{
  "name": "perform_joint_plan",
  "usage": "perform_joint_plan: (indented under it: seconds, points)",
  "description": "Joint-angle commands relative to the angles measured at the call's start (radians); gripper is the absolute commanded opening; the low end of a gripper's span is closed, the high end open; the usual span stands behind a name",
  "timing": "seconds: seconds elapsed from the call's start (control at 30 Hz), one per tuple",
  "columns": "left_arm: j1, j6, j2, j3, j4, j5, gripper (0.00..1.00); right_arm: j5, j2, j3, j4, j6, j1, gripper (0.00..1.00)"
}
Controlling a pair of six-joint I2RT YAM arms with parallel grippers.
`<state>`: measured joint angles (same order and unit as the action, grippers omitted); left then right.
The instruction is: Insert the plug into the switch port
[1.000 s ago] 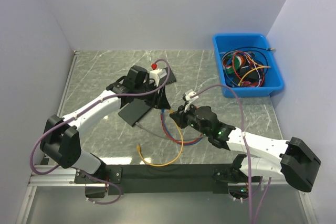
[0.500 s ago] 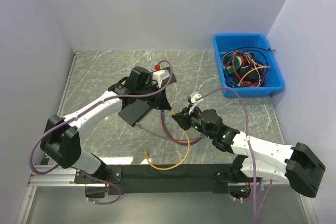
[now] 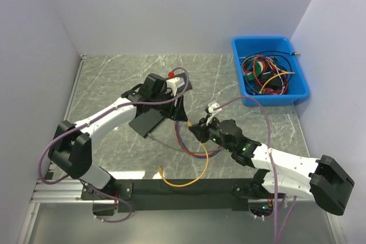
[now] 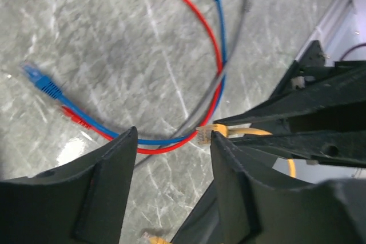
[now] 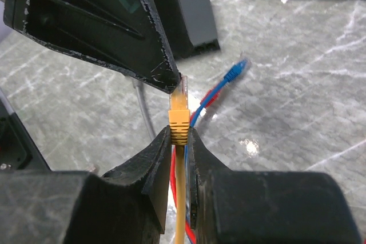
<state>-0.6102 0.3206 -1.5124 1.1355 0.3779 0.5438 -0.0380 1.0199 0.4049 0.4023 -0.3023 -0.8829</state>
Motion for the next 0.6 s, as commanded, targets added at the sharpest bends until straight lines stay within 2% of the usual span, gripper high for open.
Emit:
perform_joint_plan:
  seconds: [0.0, 0.17, 0.3, 0.57]
  points:
    - [0.006, -0.009, -0.038, 0.036, 0.044, -0.105, 0.6, 0.003, -0.006, 0.043, 0.09, -0.012, 0.004, 0.0]
    - [0.041, 0.005, -0.049, 0.046, 0.061, -0.202, 0.67, -0.002, 0.012, 0.054, 0.079, -0.012, 0.004, 0.0]
    - [0.139, 0.034, -0.029, 0.04, 0.055, -0.243, 0.72, -0.005, 0.061, 0.078, 0.05, -0.011, 0.004, 0.0]
    - [0.247, 0.06, 0.009, 0.027, 0.072, -0.533, 0.78, -0.002, 0.118, 0.126, -0.002, -0.012, 0.004, 0.0]
